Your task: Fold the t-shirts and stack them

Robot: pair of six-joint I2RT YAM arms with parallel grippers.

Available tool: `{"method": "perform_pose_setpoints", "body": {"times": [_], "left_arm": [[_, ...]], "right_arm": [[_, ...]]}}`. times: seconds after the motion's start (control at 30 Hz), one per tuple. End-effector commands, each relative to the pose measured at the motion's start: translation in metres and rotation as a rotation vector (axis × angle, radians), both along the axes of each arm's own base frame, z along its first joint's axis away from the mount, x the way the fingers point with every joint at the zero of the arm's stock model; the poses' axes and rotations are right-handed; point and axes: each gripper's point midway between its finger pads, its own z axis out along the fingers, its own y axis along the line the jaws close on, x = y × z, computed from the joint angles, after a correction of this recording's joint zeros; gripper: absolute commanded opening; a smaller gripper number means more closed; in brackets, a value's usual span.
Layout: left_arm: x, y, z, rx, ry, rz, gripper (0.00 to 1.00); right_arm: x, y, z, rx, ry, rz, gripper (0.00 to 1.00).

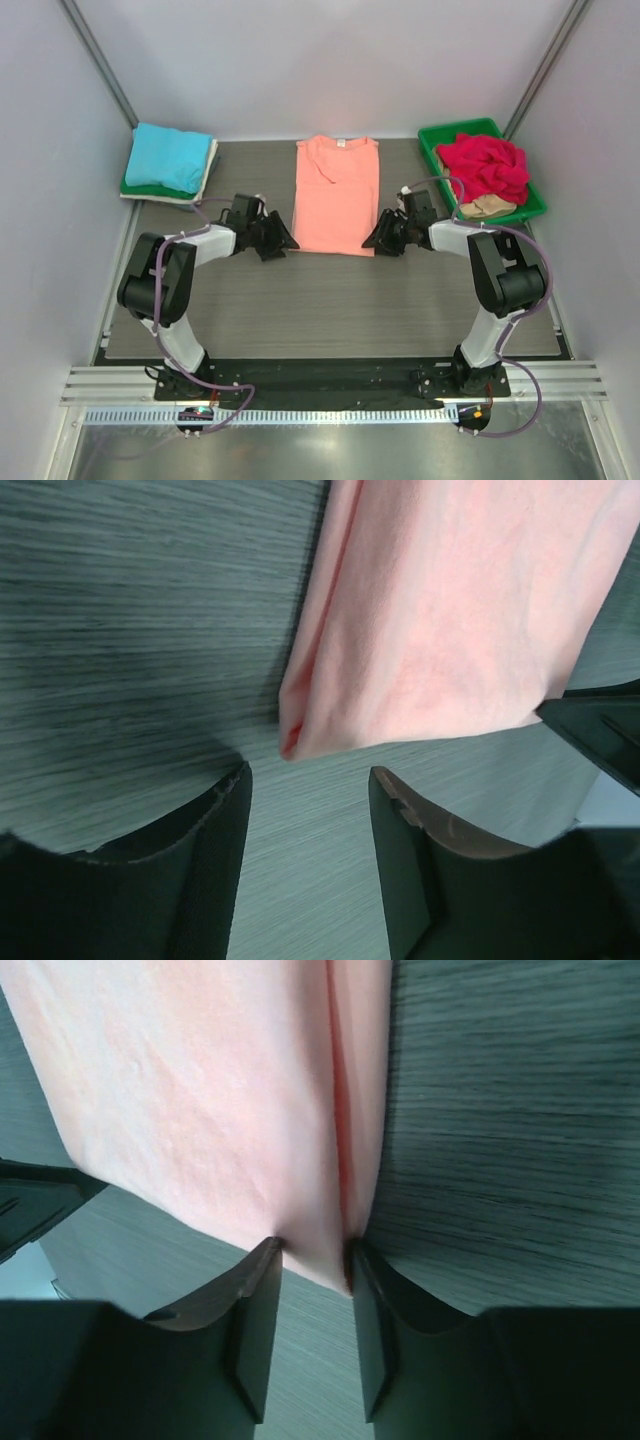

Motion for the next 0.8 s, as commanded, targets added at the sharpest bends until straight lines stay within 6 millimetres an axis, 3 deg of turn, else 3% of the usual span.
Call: {"method": "perform_pose_setpoints", "body": {"times": [0.0, 0.13, 0.23, 0.3, 0.4, 0.47, 0.6, 0.67, 0.7, 0.77], "left_arm": [[0.003, -0.006, -0.006, 0.000, 0.002, -0.014, 0.52], [0.005, -0.007, -0.010, 0.010, 0.009, -0.015, 0.40], [0.007, -0.008, -0.011, 0.018, 0.015, -0.017, 0.22], [0.010, -0.009, -0.011, 0.025, 0.012, -0.017, 0.03], [0.008, -0.012, -0.011, 0.038, 0.008, -0.033, 0.00], [0.005, -0.013, -0.004, 0.040, -0.011, -0.042, 0.00], [-0.025, -0.019, 0.007, 0.078, -0.023, -0.061, 0.00], [-0.052, -0.016, 0.001, 0.105, -0.007, -0.056, 0.00], [-0.064, -0.023, 0.017, 0.108, -0.058, -0.069, 0.00], [-0.091, -0.021, 0.013, 0.133, -0.046, -0.066, 0.00]], "right_arm": [[-0.017, -0.008, -0.027, -0.057, 0.068, 0.001, 0.39], [-0.021, -0.009, -0.029, -0.063, 0.071, 0.003, 0.30], [-0.024, -0.011, -0.031, -0.069, 0.079, 0.001, 0.22], [-0.027, -0.011, -0.033, -0.070, 0.085, 0.002, 0.11], [-0.030, -0.012, -0.034, -0.072, 0.088, 0.006, 0.01], [-0.034, -0.014, -0.033, -0.073, 0.085, 0.010, 0.01], [-0.048, -0.019, -0.023, -0.135, 0.049, 0.024, 0.01], [-0.063, -0.022, -0.015, -0.183, 0.040, 0.048, 0.01], [-0.068, -0.022, -0.011, -0.193, 0.037, 0.055, 0.01], [-0.084, -0.026, 0.001, -0.209, 0.021, 0.064, 0.01]]}}
